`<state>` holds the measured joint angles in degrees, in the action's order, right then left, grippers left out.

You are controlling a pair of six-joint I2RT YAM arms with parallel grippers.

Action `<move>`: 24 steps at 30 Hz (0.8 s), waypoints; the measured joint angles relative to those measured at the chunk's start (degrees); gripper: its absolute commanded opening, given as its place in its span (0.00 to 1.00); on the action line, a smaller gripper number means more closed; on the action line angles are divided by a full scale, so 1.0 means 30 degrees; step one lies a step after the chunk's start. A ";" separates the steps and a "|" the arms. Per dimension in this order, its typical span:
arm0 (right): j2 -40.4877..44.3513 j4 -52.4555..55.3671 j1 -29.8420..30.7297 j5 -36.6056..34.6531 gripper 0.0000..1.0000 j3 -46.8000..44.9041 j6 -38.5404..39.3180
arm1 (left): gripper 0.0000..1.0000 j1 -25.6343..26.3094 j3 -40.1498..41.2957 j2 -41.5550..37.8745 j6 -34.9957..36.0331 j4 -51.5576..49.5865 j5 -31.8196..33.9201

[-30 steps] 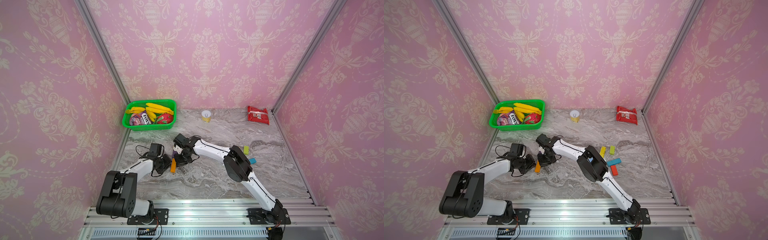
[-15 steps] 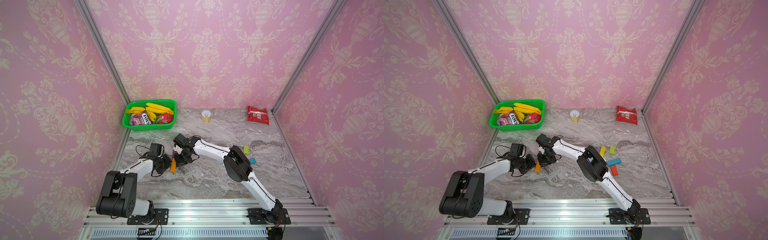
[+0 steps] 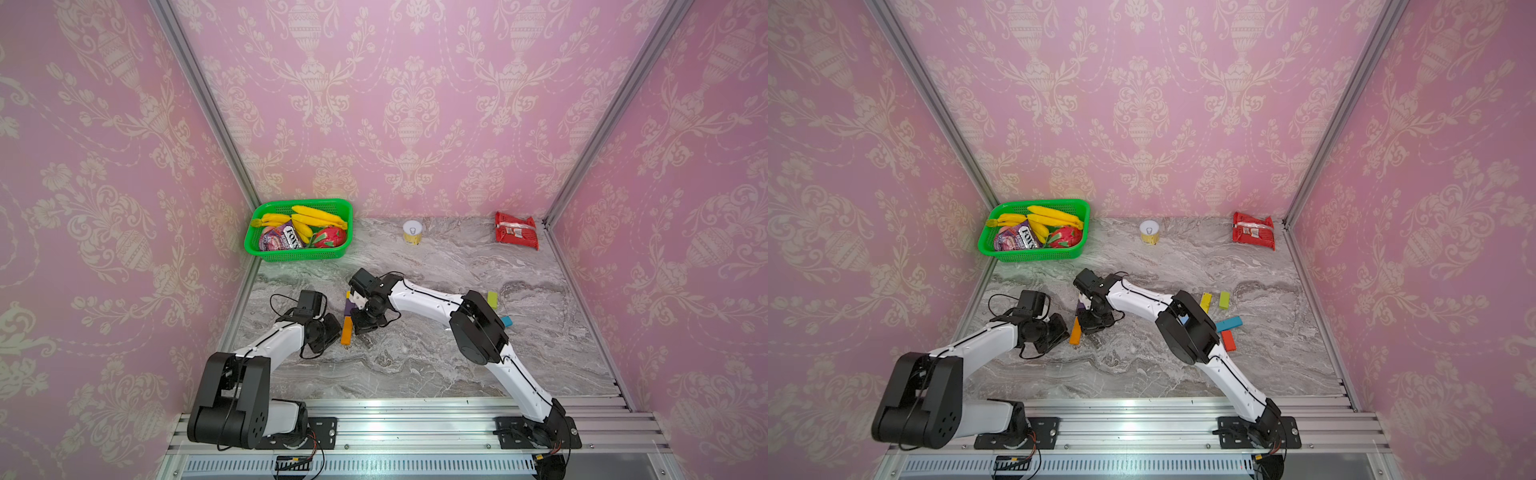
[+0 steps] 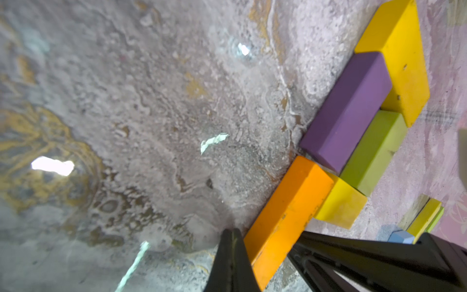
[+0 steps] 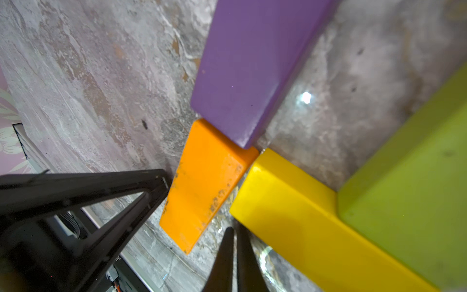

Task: Assemble the letter p with building blocks
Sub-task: Assemble the building block at the center of the board.

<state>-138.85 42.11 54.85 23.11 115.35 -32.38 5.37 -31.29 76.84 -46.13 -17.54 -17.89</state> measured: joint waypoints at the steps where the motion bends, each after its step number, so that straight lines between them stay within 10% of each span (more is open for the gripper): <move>1: 0.0007 -0.0036 0.0015 0.0000 0.09 -0.0022 -0.0080 | 0.00 0.0000 0.0080 -0.0087 0.0000 0.0022 -0.0015; 24: 0.0007 -0.0117 0.0226 -0.0036 0.10 0.0160 -0.0408 | 0.00 0.0306 0.0372 0.0036 0.0000 0.0925 -0.0546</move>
<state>-138.82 41.76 55.53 23.00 115.83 -33.61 6.28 -30.17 76.95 -46.13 -14.76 -19.53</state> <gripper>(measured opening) 0.095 0.047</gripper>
